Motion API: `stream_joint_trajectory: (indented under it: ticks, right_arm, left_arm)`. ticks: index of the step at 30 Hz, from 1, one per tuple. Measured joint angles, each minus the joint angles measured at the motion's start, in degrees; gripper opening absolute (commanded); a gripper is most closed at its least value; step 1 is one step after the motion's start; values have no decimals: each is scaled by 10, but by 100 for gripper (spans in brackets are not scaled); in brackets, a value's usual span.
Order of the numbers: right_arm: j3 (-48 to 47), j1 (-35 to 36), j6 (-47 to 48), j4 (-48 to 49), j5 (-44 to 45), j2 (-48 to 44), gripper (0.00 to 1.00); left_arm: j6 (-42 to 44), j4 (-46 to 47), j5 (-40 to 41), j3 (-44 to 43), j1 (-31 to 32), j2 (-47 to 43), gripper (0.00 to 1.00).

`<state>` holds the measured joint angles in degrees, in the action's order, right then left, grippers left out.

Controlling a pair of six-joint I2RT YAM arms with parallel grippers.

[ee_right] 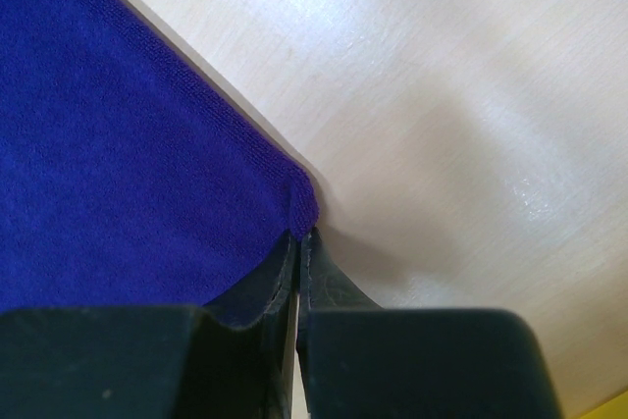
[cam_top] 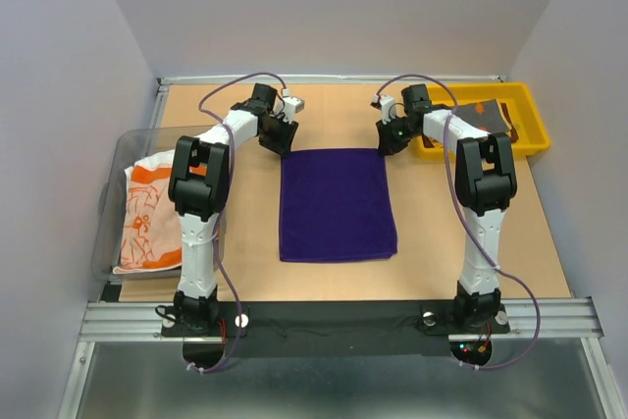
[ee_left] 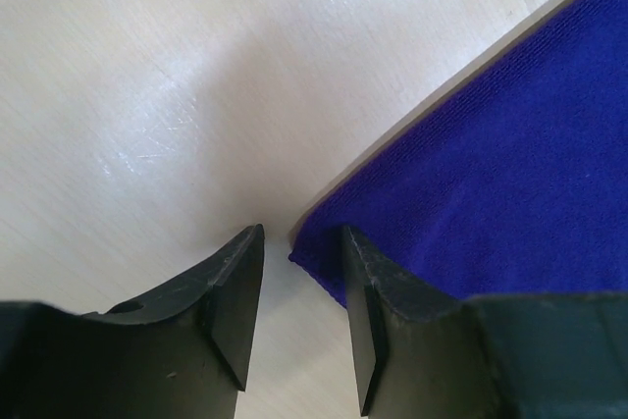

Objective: Fold and stack the towels
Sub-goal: Fold the towel

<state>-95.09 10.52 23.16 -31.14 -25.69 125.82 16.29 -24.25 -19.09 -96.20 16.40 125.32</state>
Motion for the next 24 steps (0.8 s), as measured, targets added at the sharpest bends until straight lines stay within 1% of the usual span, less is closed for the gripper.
stream_joint_trajectory:
  ticks: [4, 9, 15, 18, 19, 20, 21, 22, 24]
  right_arm:
    - [0, 0, 0, 0, 0, 0, 1]
    - [0, 0, -1, 0, 2, -1, 1]
    - [0, 0, -1, 0, 3, -1, 1]
    - [0, 0, 0, 0, 3, -1, 1]
    - [1, 0, 0, 0, 3, -1, 1]
    - [1, 0, -1, 0, 3, -1, 1]
    - [1, 0, -1, 0, 3, -1, 1]
    - [1, 0, -1, 0, 3, -1, 1]
    - [1, 0, -1, 0, 3, -1, 1]
  left_arm:
    - [0, 6, -2, 6, 0, -2, 48]
    - [-1, 17, -2, 19, 0, -9, 42]
    - [-3, 22, -3, 35, 1, -18, 42]
    - [-5, 22, 1, 40, 4, -22, 39]
    - [-5, 22, 3, 40, 5, -22, 37]
    - [-6, 22, 6, 40, 5, -22, 31]
    - [-8, 22, 7, 40, 5, -22, 29]
    - [-9, 22, 8, 40, 5, -22, 21]
    - [-12, 21, 9, 40, 5, -22, 18]
